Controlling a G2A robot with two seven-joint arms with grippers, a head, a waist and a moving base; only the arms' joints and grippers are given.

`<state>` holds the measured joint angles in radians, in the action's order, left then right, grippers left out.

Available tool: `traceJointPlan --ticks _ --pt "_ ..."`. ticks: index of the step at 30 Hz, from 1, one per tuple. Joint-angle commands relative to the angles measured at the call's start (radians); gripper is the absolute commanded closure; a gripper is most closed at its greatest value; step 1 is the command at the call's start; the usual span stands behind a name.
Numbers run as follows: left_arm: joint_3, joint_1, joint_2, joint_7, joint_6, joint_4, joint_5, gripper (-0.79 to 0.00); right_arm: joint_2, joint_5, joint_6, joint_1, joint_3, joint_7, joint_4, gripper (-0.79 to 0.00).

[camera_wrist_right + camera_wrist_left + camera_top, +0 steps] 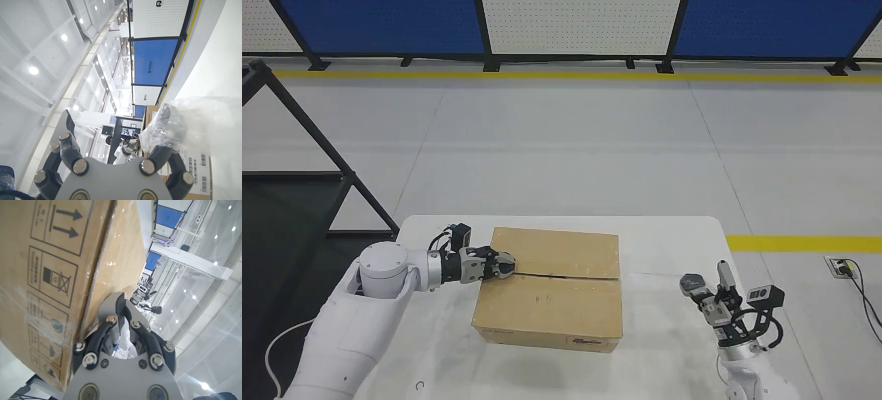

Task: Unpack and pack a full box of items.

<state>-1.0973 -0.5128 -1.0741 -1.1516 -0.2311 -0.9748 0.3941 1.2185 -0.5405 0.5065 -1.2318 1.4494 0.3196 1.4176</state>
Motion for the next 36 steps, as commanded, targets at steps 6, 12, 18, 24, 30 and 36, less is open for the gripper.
traceJointPlan --ticks 6,12,18,24,30,36 --pt "0.0 0.0 0.0 0.0 0.0 0.0 0.0 0.0 0.007 0.155 0.066 -0.044 0.001 -0.107 0.141 -0.785" --pt "0.0 0.0 0.0 0.0 0.0 0.0 0.0 0.0 0.018 0.334 -0.014 -0.074 -0.029 -0.264 0.284 -0.785" --pt "0.0 0.0 0.0 0.0 0.0 0.0 0.0 0.0 0.031 0.505 -0.112 -0.064 -0.088 -0.365 0.378 -0.785" --pt "0.0 0.0 0.0 0.0 0.0 0.0 0.0 0.0 0.043 0.638 -0.161 -0.06 -0.147 -0.422 0.448 -0.785" --pt "0.0 0.0 0.0 0.0 0.0 0.0 0.0 0.0 0.054 0.731 -0.272 -0.025 -0.205 -0.423 0.489 -0.785" --pt "0.0 0.0 0.0 0.0 0.0 0.0 0.0 0.0 0.072 0.828 -0.395 0.043 -0.282 -0.442 0.482 -0.785"
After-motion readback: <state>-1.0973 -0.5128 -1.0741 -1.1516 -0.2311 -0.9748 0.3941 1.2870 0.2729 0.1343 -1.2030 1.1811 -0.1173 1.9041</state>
